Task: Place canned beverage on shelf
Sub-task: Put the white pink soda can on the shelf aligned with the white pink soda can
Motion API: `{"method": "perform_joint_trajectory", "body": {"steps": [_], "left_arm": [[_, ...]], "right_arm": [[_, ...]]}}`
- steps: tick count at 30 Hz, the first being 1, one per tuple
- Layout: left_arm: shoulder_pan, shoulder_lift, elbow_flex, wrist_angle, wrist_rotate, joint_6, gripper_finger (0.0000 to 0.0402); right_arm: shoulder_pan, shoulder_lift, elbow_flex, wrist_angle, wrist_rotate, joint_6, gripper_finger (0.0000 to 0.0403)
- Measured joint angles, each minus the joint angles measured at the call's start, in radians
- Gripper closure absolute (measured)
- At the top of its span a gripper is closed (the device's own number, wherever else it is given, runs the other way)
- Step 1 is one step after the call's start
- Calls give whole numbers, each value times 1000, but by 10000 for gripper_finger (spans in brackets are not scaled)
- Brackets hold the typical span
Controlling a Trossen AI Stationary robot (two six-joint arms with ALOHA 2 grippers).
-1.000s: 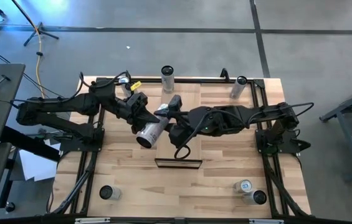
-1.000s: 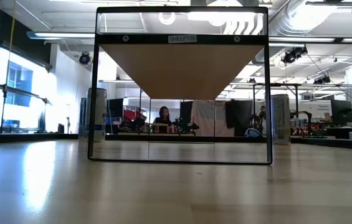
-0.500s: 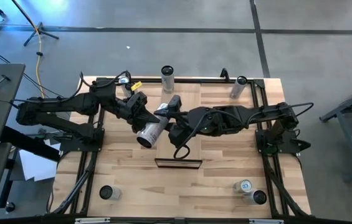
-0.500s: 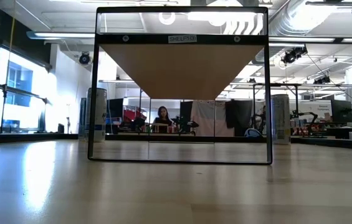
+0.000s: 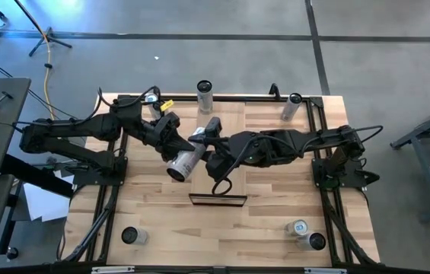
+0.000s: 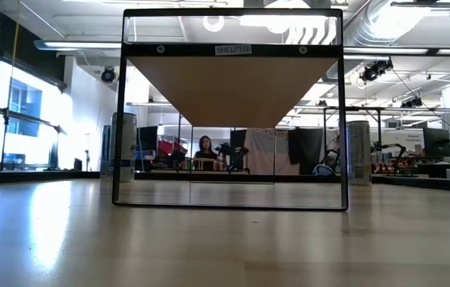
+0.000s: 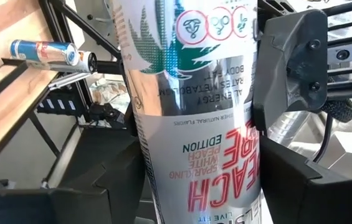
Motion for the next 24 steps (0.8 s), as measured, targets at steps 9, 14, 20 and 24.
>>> {"method": "perform_joint_trajectory", "body": {"steps": [9,14,20,24], "left_arm": [[8,1,-3,67,7,60,77],[20,0,-3,66,18,73,56],[75,-38,-5,47,59,125,57],[114,-89,-5,-16,56,181,55]], "right_arm": [[0,-2,1,9,-3,18,158],[-1,-2,1,2,0,11,159],[-17,-2,2,-14,3,56,159],[-28,-5,4,-31,11,55,159]]}}
